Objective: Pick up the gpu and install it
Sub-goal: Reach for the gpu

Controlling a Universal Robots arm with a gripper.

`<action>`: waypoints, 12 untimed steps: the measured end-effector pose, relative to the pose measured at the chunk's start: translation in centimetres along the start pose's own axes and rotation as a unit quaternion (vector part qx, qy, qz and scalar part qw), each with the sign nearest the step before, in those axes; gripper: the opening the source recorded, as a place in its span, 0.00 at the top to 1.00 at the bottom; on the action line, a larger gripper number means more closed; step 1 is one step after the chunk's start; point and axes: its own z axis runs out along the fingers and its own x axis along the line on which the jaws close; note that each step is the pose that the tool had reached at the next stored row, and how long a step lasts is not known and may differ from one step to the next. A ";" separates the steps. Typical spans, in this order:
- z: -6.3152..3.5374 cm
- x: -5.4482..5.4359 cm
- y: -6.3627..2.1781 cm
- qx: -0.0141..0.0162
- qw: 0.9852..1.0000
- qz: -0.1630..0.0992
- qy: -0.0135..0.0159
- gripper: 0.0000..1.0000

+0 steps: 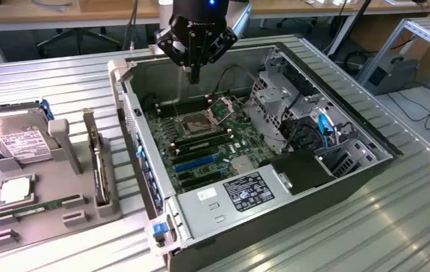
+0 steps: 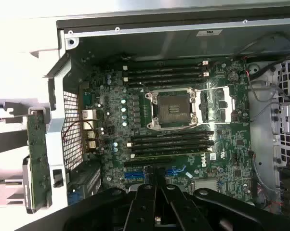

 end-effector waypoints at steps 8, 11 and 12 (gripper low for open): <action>-0.02 0.5 -0.04 0.000 1.000 0.000 0.000 0.89; -0.02 0.9 -0.07 0.000 1.000 0.000 0.000 0.89; -0.03 1.0 -0.07 0.000 1.000 0.000 0.000 0.89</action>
